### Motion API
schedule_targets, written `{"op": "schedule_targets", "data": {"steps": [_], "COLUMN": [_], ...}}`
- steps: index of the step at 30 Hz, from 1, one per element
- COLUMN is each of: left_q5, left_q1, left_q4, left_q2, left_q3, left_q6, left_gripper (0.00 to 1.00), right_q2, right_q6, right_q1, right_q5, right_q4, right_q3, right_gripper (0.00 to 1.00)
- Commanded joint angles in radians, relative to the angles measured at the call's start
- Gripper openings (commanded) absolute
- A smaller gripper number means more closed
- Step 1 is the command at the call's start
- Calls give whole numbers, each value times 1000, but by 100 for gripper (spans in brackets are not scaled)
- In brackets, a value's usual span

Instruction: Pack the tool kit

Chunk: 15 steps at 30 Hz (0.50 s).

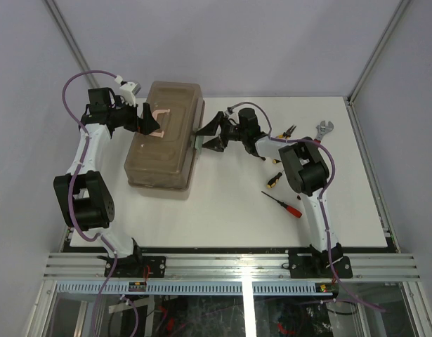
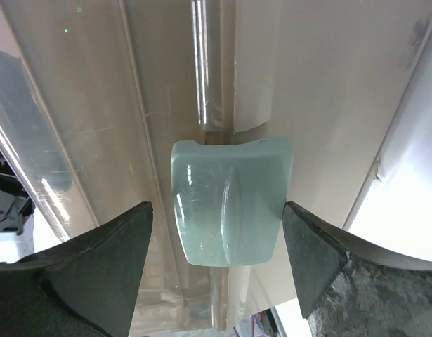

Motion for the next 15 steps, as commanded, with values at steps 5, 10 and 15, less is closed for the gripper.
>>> {"op": "schedule_targets", "data": {"steps": [5, 10, 15], "left_q5": [-127, -127, -128], "left_q1": [-60, -59, -59], "left_q4": [-326, -326, -326], "left_q2": [142, 144, 144], "left_q3": [-144, -144, -146], "left_q6": [119, 121, 123], "left_gripper": [94, 93, 93], "right_q2": [55, 135, 156], "right_q6": [219, 451, 542], "right_q1": [33, 41, 42], "right_q5": [-63, -42, -13], "right_q4": [396, 717, 859], "right_q3": [77, 88, 80], "right_gripper": [79, 78, 77]}}
